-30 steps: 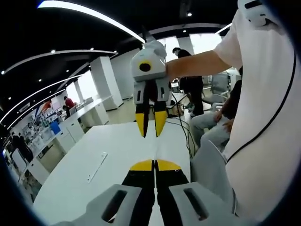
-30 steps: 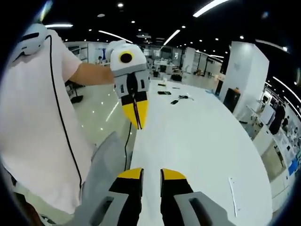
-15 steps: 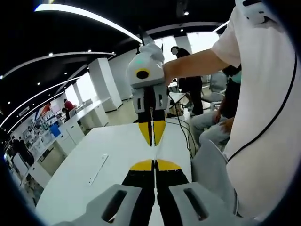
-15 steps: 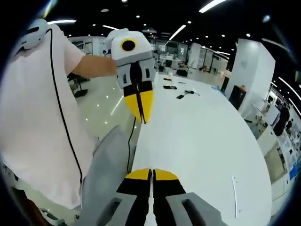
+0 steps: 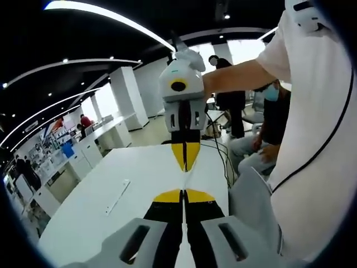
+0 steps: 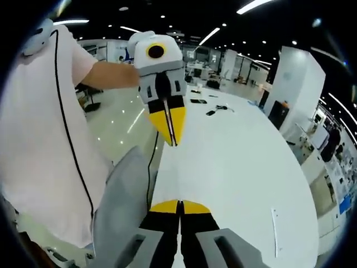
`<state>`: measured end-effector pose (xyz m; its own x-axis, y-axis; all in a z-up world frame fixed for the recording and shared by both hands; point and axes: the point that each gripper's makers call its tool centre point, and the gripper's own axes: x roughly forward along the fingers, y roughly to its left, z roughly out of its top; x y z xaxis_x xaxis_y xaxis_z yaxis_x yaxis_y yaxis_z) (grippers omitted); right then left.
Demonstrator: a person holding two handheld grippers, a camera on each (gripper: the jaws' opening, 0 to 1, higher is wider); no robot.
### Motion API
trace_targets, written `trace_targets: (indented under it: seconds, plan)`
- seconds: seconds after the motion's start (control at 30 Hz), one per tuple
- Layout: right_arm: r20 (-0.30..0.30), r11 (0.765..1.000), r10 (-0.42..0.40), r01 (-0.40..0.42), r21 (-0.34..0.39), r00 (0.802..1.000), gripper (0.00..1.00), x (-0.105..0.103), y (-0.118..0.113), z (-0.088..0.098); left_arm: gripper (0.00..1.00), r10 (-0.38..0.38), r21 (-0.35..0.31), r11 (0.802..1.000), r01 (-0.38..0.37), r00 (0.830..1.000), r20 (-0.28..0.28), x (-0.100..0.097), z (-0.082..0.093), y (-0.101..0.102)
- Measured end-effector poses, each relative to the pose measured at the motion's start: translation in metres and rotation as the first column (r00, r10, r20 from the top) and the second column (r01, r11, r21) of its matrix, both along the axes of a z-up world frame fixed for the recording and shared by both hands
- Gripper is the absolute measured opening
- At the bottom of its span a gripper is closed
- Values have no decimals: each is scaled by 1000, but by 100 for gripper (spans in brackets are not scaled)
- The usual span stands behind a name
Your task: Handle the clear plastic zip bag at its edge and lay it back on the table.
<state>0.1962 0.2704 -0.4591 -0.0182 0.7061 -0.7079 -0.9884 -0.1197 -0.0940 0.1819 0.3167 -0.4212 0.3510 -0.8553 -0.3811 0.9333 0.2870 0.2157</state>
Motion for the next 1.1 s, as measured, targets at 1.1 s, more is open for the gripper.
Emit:
trace_targets:
  seconds: [1.1]
  plan:
    - [52,987,-93,99,-128,994,0,6,1,-20,9,-113,262,961,92,991,67,-1,-23,-59]
